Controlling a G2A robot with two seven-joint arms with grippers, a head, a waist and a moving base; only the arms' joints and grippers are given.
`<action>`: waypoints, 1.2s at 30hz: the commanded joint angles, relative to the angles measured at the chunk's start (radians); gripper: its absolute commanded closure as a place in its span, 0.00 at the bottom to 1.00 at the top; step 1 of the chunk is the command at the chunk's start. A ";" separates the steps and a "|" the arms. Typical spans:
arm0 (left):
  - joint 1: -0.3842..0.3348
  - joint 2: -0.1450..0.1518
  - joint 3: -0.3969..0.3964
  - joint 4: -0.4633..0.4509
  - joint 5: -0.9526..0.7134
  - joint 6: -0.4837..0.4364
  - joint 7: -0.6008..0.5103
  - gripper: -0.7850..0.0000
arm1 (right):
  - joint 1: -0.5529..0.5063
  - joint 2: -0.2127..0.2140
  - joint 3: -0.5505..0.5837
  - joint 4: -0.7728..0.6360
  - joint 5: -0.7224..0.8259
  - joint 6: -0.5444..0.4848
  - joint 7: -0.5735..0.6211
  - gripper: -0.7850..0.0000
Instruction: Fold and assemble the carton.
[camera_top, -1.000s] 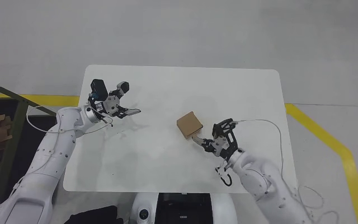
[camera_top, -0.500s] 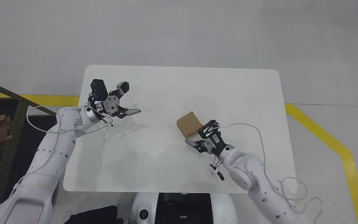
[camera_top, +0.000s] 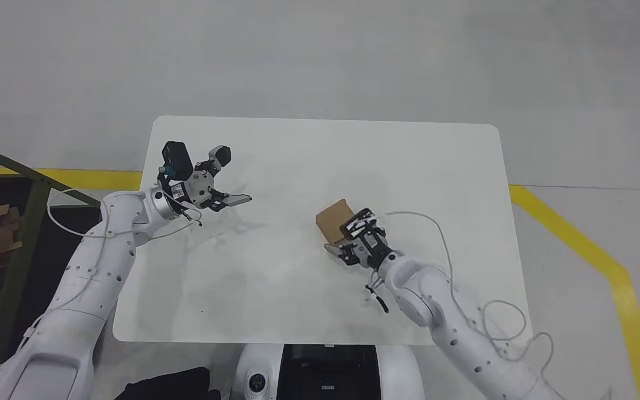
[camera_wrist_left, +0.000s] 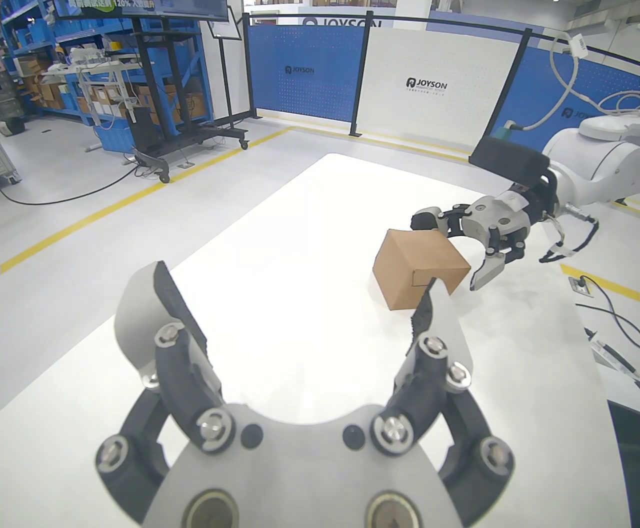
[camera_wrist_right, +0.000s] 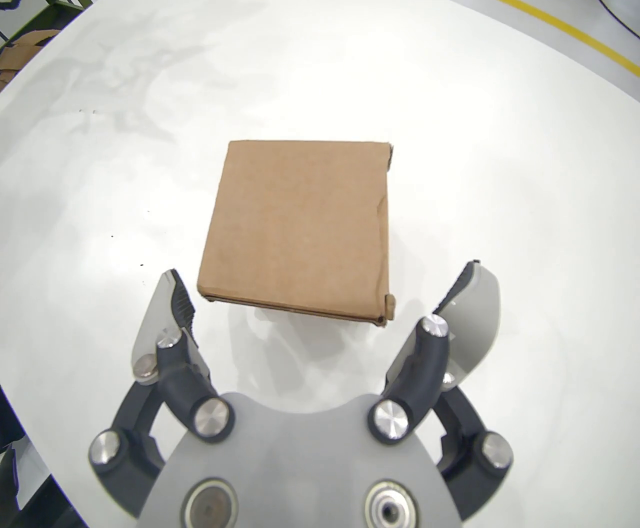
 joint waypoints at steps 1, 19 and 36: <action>0.000 0.000 0.000 0.000 0.000 0.000 0.000 0.00 | 0.001 -0.002 0.002 0.005 0.006 0.000 -0.001 0.00; 0.000 0.000 0.000 0.000 0.000 0.000 0.000 0.00 | -0.015 -0.013 0.019 0.000 -0.006 -0.022 -0.012 0.55; 0.000 0.000 0.000 0.000 0.000 0.000 0.000 0.00 | -0.137 0.011 0.148 -0.274 0.254 -0.277 -0.101 0.55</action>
